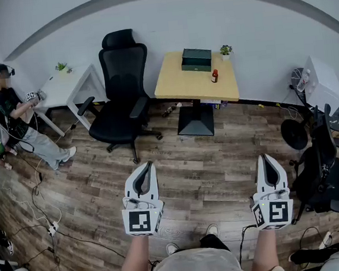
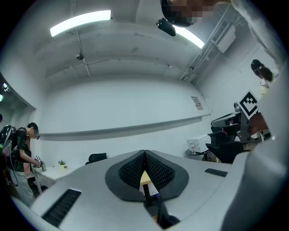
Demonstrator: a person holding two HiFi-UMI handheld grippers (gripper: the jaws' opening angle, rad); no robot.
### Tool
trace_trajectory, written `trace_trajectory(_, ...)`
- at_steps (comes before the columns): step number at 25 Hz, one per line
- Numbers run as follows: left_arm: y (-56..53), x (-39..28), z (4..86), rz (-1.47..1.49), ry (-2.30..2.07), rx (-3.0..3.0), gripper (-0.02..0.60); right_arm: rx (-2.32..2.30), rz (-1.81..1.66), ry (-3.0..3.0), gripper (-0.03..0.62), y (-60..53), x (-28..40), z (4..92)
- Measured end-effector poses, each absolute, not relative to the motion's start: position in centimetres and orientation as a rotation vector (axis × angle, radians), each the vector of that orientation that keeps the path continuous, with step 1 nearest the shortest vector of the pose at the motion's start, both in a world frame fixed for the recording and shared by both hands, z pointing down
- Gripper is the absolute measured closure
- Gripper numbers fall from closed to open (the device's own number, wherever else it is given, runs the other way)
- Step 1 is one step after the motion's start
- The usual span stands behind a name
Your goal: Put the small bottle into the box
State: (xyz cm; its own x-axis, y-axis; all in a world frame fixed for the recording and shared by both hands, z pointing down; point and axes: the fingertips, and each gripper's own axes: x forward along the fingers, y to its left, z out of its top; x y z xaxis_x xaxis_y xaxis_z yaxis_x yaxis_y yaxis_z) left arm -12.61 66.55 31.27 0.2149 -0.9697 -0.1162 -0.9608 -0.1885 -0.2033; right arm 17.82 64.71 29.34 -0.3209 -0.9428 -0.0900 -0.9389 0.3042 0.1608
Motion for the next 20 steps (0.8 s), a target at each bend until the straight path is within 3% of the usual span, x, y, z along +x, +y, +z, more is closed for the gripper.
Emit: trace_trajectory(20, 67.6, -10.4, 31.8, -0.092, 1.819, -2.274, 0.574, 1.818, -0.198, -2.538, 0.579, 65.4, 18.3, 31.0)
